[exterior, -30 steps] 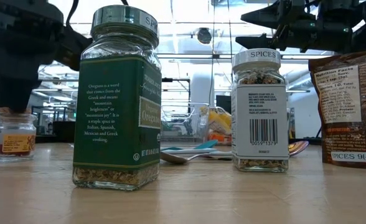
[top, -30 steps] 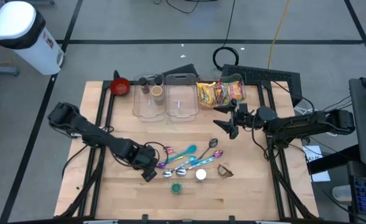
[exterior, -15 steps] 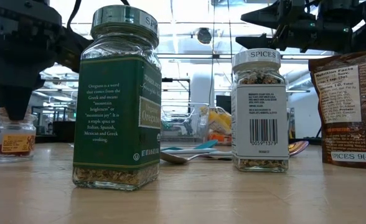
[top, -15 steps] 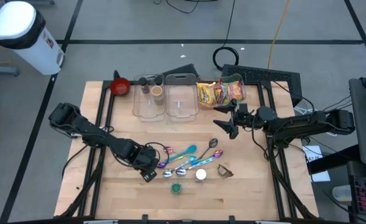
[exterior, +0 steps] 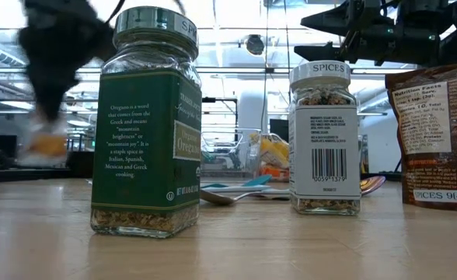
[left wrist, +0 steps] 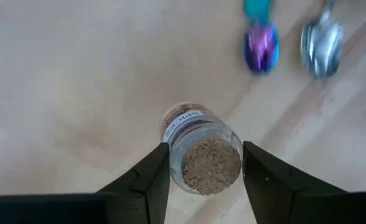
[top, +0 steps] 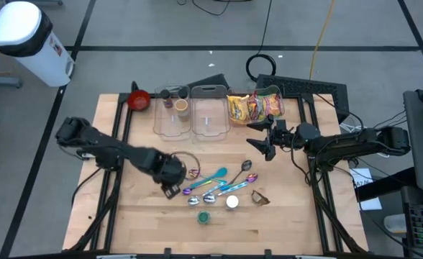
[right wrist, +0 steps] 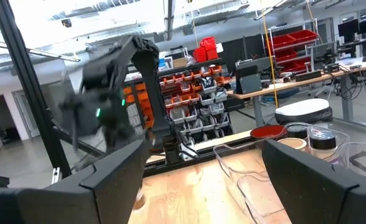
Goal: Pick & Place Food Item
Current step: Put the brown seasoning bottle into the left transparent bin
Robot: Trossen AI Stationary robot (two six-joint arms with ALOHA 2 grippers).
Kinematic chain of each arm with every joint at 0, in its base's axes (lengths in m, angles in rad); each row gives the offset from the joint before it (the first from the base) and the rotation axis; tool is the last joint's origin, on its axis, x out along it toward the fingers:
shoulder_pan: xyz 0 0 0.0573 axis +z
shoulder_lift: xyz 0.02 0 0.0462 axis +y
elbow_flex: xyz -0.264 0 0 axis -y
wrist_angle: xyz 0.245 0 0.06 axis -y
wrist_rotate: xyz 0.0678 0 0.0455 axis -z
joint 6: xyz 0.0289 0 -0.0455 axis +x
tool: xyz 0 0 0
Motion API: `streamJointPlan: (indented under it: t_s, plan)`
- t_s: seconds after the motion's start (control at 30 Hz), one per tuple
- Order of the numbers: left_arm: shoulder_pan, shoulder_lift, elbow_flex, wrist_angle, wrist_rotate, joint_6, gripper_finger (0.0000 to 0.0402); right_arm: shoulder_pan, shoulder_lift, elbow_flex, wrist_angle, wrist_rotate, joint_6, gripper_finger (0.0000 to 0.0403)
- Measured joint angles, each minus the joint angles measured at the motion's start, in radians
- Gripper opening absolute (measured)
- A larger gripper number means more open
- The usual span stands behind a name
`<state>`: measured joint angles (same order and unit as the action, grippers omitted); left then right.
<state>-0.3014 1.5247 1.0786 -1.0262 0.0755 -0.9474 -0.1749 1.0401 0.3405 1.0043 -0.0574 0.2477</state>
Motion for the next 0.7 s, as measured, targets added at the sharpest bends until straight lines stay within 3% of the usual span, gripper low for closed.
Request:
streamJointPlan:
  t_s: [0.4,0.7]
  plan:
    - [0.273,-0.075,0.393,-0.323,-0.242,0.473,0.017,0.0,0.0,0.0,-0.006,0.0,0.002,0.0318]
    - [0.629,-0.188,0.389,-0.302,-0.204,0.716,0.017,0.0,0.0,0.0,-0.012,0.0,-0.008,0.0318]
